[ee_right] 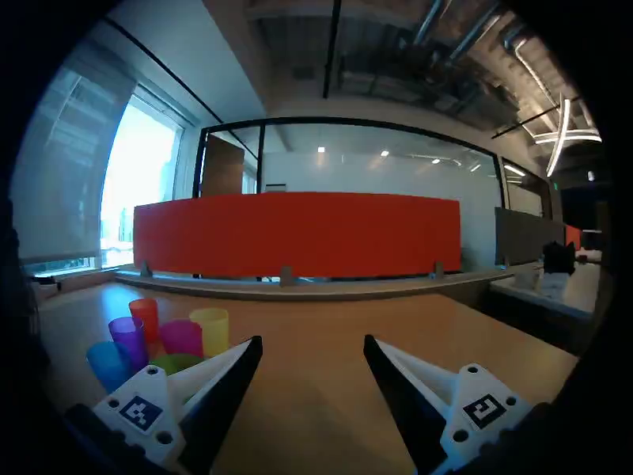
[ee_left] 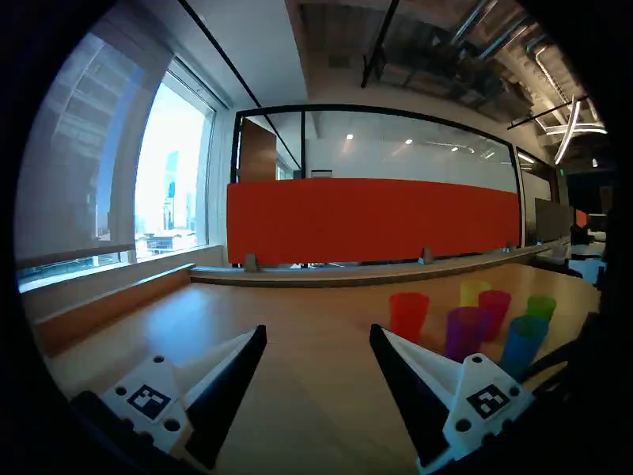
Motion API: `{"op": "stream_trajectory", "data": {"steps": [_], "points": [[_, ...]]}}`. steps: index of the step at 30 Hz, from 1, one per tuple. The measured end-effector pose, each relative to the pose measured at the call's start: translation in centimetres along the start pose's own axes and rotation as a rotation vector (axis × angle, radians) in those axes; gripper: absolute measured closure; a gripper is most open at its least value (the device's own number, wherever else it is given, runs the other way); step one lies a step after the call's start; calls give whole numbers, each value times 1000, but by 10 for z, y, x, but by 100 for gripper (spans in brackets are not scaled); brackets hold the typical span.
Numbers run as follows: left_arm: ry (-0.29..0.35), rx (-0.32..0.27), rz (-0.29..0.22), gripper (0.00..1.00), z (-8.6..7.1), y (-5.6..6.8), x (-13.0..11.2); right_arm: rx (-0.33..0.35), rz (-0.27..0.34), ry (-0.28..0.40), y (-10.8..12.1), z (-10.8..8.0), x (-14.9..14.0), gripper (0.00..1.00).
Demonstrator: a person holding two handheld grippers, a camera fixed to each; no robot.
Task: Pour water
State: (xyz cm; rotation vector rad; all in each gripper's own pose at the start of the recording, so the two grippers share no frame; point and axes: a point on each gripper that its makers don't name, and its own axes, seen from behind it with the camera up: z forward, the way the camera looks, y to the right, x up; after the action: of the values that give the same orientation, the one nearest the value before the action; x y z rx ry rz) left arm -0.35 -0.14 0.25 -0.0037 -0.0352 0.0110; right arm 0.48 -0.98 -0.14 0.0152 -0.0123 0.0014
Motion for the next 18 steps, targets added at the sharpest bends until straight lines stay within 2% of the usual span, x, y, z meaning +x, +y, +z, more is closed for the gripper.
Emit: {"op": "stream_trajectory", "data": {"steps": [6, 12, 18], "points": [[14, -13, -1, 3, 5, 1, 25, 32, -7, 15, -5, 1, 31, 1], [25, -66, -13, 3, 9, 14, 63, 59, -18, 18, -8, 3, 65, 1], [21, -95, -13, 3, 15, 21, 92, 81, -32, 2, -10, 5, 91, 1]]}}
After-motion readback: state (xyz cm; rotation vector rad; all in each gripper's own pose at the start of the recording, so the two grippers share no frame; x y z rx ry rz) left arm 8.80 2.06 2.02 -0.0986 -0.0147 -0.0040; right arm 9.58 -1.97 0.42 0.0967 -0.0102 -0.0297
